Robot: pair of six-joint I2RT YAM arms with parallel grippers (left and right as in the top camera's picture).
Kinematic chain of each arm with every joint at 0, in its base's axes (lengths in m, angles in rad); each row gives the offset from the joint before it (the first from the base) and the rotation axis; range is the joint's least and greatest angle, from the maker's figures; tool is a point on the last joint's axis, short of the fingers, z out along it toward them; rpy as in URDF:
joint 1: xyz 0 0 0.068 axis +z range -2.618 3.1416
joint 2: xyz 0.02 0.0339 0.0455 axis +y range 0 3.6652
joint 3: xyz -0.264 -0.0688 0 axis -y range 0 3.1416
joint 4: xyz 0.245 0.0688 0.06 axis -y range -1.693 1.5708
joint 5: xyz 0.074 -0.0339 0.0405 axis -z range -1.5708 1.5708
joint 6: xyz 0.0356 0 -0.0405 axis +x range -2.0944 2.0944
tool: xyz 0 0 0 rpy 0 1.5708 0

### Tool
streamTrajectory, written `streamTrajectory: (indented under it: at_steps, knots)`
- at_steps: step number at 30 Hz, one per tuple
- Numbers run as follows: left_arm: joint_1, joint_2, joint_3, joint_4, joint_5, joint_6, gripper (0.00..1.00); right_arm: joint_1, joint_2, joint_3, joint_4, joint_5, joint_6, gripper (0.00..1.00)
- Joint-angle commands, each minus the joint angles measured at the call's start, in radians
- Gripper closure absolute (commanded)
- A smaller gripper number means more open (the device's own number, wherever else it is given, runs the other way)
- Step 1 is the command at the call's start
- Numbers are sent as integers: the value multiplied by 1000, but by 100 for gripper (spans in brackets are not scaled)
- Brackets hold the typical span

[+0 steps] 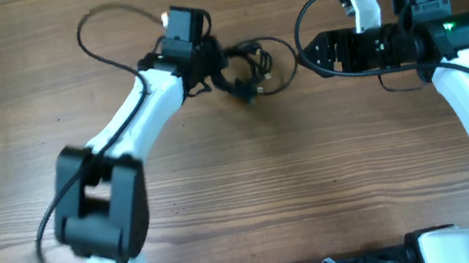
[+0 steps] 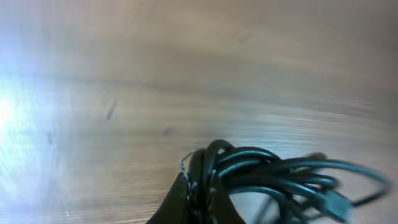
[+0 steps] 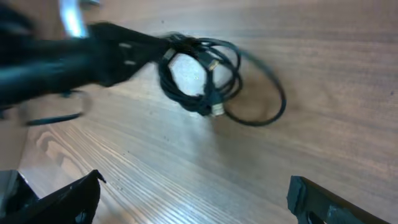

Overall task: Untangle cables
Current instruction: 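Grasp the black cable bundle with the left gripper and lift it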

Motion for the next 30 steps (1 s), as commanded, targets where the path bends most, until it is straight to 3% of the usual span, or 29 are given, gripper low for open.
streamTrajectory:
  at_steps: [1, 5, 11, 15, 17, 26, 28, 30]
  knots:
    - [3, -211, 14, 18, 96, 261, 96, 2, 12, 19, 54, -72, 6, 7]
    - [3, -301, 14, 14, 241, 364, 96, 2, 12, 19, 147, -184, 5, 10]
    - [3, -339, 14, -33, 327, 392, 96, 2, -2, 19, 249, -296, -31, 11]
    - [4, -339, 14, -66, 411, 395, 96, 2, -7, 19, 241, -306, -110, 12]
    - [5, -340, 14, -65, 478, 394, 96, 2, -6, 18, 205, -304, -156, 18]
    - [5, -343, 14, -50, 570, 244, 96, 2, 40, -8, 207, -301, -183, 22]
    - [5, -343, 14, -41, 621, 244, 96, 3, 56, -9, 202, -301, -209, 30]
    - [5, -343, 14, -31, 663, 220, 96, 5, 74, -9, 196, -301, -244, 31]
